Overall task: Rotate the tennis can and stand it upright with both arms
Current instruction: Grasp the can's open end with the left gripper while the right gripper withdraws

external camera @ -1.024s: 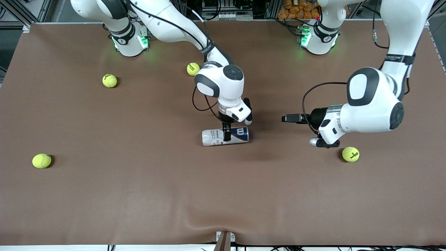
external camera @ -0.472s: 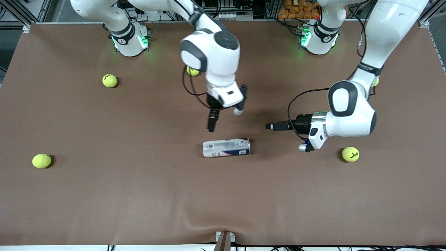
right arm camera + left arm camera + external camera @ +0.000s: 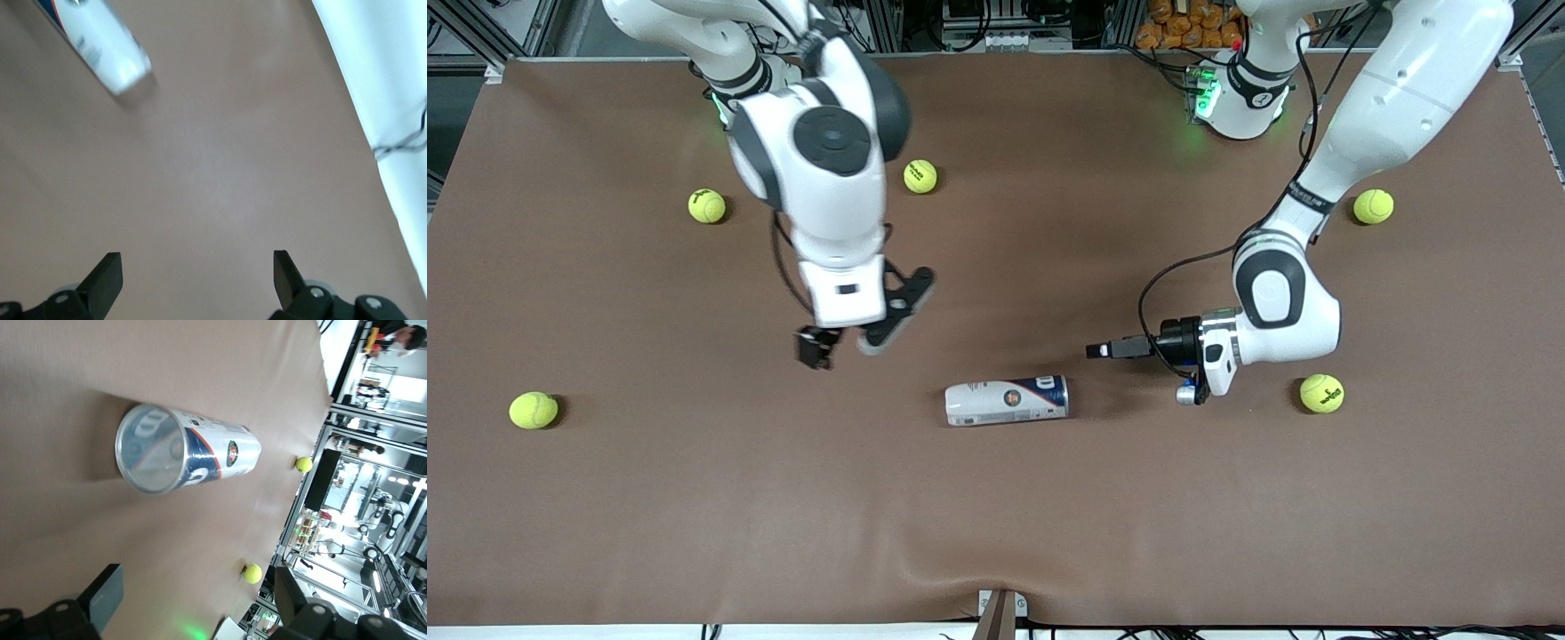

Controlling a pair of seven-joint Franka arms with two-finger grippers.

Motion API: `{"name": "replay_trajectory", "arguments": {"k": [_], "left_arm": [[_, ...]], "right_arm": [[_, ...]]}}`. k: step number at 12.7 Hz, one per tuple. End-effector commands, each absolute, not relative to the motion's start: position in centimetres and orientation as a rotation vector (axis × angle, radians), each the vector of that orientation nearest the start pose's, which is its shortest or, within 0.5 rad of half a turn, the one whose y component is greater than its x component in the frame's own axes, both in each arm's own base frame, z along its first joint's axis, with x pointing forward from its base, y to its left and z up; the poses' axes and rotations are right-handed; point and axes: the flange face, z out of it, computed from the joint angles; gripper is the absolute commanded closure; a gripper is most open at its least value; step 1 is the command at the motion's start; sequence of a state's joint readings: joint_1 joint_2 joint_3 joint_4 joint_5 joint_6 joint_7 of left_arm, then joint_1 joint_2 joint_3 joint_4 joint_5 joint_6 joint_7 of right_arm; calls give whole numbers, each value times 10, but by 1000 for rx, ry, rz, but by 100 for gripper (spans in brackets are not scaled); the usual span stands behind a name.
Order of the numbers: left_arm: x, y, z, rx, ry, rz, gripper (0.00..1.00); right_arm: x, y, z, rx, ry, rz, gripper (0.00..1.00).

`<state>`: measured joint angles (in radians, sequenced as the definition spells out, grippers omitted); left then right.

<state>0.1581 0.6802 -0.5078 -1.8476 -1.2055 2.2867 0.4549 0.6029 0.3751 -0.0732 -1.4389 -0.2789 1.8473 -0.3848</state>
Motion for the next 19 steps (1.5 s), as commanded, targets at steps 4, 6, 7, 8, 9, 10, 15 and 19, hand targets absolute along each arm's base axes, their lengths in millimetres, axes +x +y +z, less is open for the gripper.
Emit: {"name": "replay_trajectory", "arguments": {"k": [4, 6, 7, 8, 9, 10, 15, 19], "left_arm": [[625, -233, 175, 1979, 234, -89, 12], [634, -235, 164, 1933, 260, -62, 15], [629, -251, 165, 1927, 267, -69, 16], [628, -256, 165, 1923, 282, -64, 17], [627, -256, 164, 1916, 277, -51, 17], [626, -257, 160, 1911, 267, -42, 19], [613, -286, 138, 1841, 332, -70, 33], [603, -300, 138, 1812, 351, -78, 51]], "right_arm": [[601, 160, 515, -3139, -1144, -9, 0], [605, 97, 521, -3141, -921, 51, 0], [606, 71, 522, -3140, -836, 73, 0], [605, 53, 523, -3136, -774, 87, 0], [606, 30, 524, -3133, -701, 90, 0], [605, 8, 524, -3140, -641, 100, 0], [591, -14, 536, -3136, -354, 160, 0], [571, -56, 555, -3102, -24, 195, 0]]}}
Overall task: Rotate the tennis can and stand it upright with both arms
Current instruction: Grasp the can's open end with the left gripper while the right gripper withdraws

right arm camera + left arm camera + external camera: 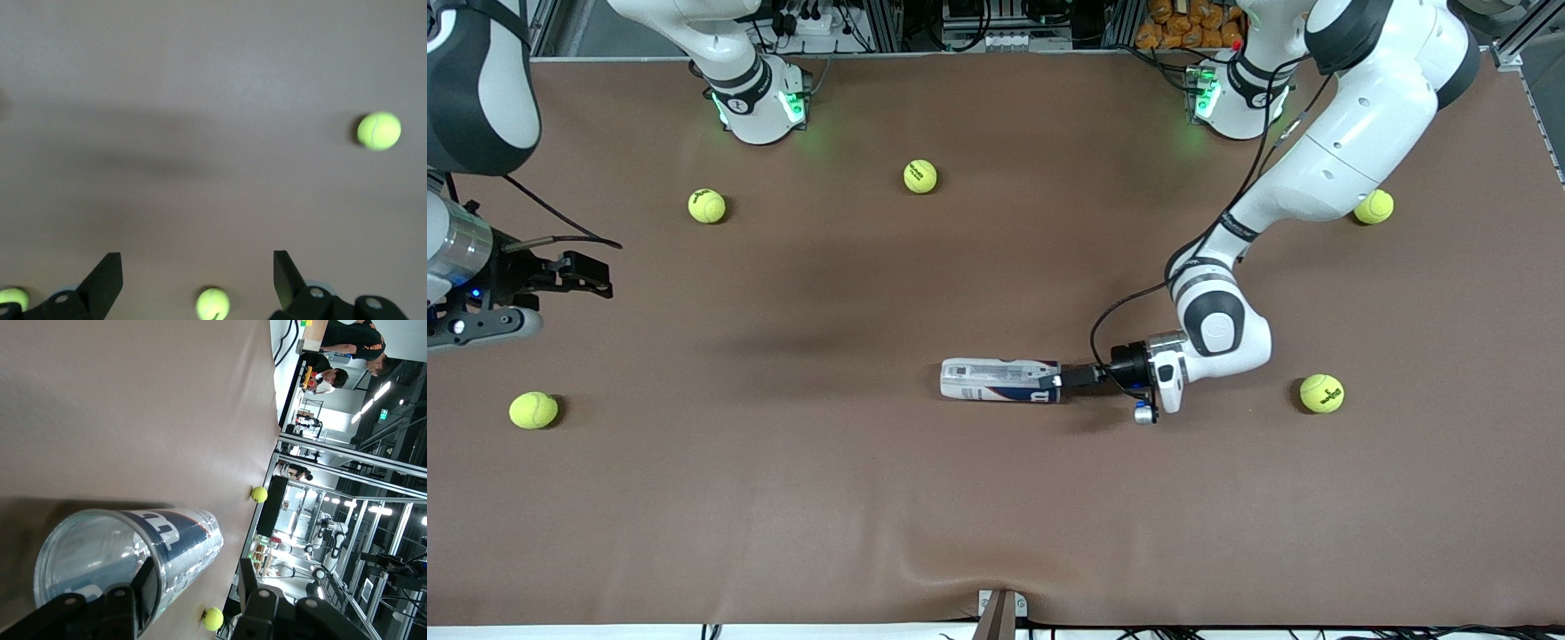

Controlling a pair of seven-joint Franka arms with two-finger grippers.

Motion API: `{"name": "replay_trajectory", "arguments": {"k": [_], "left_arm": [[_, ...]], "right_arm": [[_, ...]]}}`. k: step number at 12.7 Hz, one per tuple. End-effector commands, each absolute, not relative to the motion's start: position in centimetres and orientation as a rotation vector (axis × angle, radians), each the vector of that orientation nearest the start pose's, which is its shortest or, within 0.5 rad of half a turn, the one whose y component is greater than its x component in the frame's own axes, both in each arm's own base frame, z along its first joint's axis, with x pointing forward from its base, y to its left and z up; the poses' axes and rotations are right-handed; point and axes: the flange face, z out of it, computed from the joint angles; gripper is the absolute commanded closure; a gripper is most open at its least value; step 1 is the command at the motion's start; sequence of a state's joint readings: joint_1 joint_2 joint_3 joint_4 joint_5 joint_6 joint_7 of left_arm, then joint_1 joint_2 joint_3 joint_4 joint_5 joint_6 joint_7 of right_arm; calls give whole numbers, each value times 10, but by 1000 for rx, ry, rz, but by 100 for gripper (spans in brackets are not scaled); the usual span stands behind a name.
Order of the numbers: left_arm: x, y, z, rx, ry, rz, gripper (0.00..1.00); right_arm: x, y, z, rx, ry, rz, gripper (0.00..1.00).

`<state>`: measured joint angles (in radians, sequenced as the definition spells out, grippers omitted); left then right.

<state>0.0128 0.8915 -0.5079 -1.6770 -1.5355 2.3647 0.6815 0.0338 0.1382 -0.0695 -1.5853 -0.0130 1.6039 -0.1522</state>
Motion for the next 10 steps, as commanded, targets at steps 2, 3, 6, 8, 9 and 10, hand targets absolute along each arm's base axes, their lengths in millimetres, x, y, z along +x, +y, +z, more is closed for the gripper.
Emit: {"name": "replay_trajectory", "arguments": {"k": [2, 3, 6, 8, 9, 10], "left_arm": [[603, -302, 141, 1805, 353, -82, 78], [606, -302, 150, 1799, 350, -75, 94], [622, -302, 203, 1774, 359, -63, 100], [628, -308, 251, 1765, 389, -86, 100], [629, -309, 276, 1782, 385, -95, 100], [630, -309, 297, 1808, 381, -108, 100]], "right_arm": [[565, -64, 571, -3104, 4, 164, 0], [561, -59, 581, -3106, 53, 161, 0], [555, -34, 601, -3101, 130, 187, 0], [539, 8, 635, -3117, 20, 82, 0], [538, 16, 637, -3123, -4, 70, 0], [539, 10, 638, -3128, -8, 56, 0]]}}
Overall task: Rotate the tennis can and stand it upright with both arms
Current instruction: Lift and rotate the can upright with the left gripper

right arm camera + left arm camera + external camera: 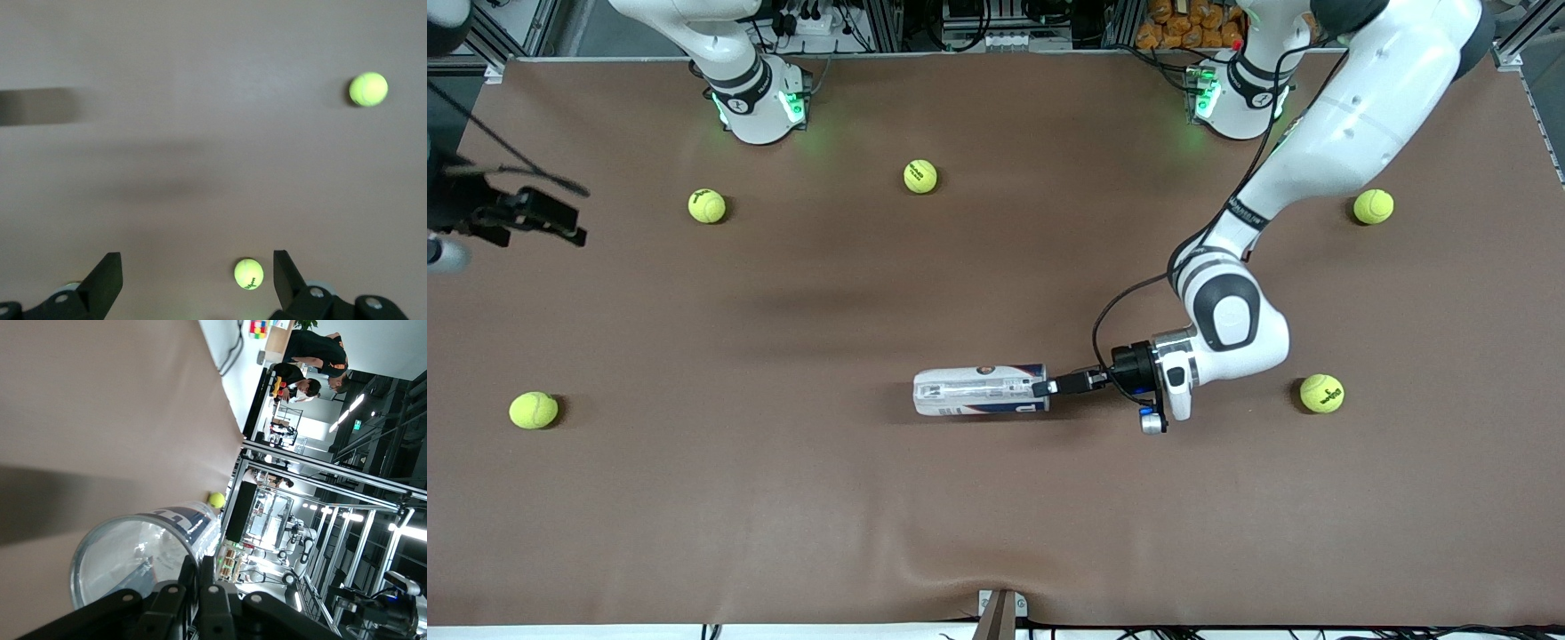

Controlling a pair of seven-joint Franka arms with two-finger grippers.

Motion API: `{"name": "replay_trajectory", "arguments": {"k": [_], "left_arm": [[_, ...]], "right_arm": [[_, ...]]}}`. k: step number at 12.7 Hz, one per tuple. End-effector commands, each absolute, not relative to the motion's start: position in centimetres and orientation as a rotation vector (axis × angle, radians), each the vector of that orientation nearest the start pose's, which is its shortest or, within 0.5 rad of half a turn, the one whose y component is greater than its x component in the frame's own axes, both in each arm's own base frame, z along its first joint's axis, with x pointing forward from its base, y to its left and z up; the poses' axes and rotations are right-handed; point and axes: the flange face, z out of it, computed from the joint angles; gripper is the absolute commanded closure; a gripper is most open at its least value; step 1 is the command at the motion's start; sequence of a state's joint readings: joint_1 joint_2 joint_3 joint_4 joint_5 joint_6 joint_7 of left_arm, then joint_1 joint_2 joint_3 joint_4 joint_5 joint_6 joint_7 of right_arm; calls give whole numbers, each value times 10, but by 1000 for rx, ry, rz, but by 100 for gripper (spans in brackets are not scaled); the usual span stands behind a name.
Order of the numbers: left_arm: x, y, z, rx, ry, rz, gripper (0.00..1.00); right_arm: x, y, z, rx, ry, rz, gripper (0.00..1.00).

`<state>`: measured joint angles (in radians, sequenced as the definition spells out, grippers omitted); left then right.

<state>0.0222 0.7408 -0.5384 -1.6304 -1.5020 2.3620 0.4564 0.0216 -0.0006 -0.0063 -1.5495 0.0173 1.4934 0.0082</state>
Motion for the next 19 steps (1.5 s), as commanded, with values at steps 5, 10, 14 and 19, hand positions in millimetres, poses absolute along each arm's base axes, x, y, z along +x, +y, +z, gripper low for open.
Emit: {"name": "replay_trajectory", "arguments": {"k": [5, 10, 14, 19], "left_arm": [[615, -331, 385, 1954, 433, -207, 100], [590, -362, 435, 2211, 487, -219, 100], [561, -410, 458, 2438, 487, -121, 100], [518, -461, 458, 2749, 362, -24, 100]], "right_arm": [[538, -4, 664, -3129, 7, 16, 0], [523, -9, 665, -3119, 45, 177, 0], [513, -56, 672, -3093, 161, 213, 0], [515, -43, 673, -3094, 129, 209, 0]]}}
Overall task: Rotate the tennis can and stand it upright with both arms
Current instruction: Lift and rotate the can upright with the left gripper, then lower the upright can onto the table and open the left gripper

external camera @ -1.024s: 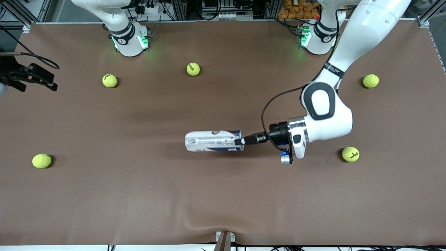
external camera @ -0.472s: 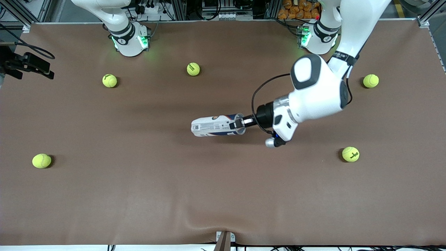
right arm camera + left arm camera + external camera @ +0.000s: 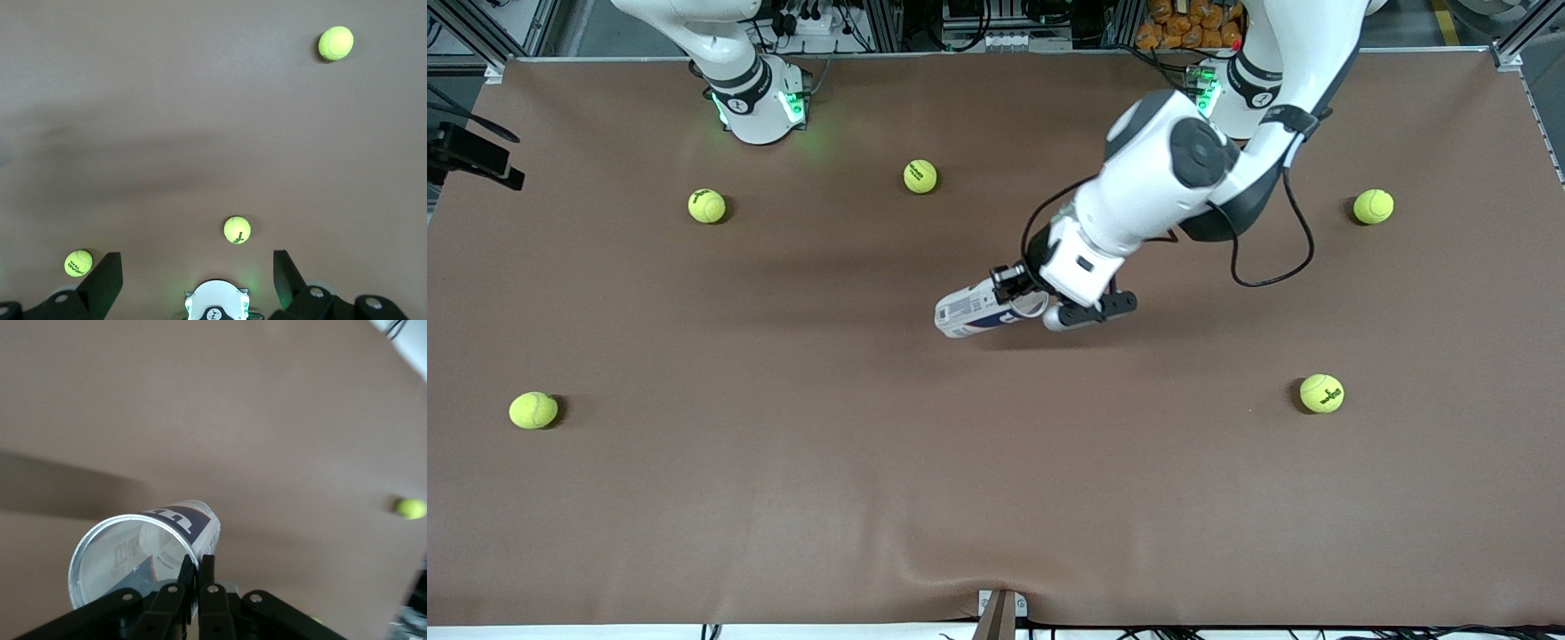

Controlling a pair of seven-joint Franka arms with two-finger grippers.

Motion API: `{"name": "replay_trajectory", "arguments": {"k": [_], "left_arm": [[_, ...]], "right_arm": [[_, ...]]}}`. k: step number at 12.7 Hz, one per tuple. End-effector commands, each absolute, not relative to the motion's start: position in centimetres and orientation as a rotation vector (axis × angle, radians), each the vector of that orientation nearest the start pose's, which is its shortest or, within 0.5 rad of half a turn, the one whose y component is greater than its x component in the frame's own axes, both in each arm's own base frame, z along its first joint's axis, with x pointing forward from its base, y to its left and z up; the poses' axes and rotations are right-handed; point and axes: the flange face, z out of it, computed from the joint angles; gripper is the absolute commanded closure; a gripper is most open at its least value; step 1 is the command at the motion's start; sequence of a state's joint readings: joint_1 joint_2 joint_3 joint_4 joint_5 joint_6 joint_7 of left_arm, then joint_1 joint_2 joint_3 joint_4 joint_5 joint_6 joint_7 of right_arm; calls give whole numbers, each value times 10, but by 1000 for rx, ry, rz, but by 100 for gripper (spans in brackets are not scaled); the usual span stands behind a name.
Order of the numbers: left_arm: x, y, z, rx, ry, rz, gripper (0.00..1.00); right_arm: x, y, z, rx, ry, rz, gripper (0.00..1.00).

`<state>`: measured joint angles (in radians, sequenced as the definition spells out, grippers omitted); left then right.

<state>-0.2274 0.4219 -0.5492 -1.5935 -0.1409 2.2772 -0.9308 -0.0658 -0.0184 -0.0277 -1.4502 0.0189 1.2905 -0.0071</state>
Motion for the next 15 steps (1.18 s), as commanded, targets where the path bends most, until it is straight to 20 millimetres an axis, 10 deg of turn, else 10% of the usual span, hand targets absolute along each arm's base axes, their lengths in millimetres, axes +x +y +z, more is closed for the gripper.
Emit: {"name": "replay_trajectory", "arguments": {"k": [1, 11, 13, 14, 15], "left_arm": [[511, -466, 456, -3428, -393, -13, 100], [469, -512, 376, -3082, -96, -187, 91], [471, -514, 378, -3087, -99, -190, 51], [470, -513, 382, -3087, -94, -200, 1], [471, -512, 389, -3094, -104, -212, 0]], "right_arm": [[516, -44, 673, -3093, 131, 202, 0], [520, -36, 673, -3099, 109, 174, 0], [521, -36, 672, -3100, 109, 177, 0], [521, -36, 672, -3099, 109, 177, 0], [521, -36, 672, -3099, 109, 174, 0]]}}
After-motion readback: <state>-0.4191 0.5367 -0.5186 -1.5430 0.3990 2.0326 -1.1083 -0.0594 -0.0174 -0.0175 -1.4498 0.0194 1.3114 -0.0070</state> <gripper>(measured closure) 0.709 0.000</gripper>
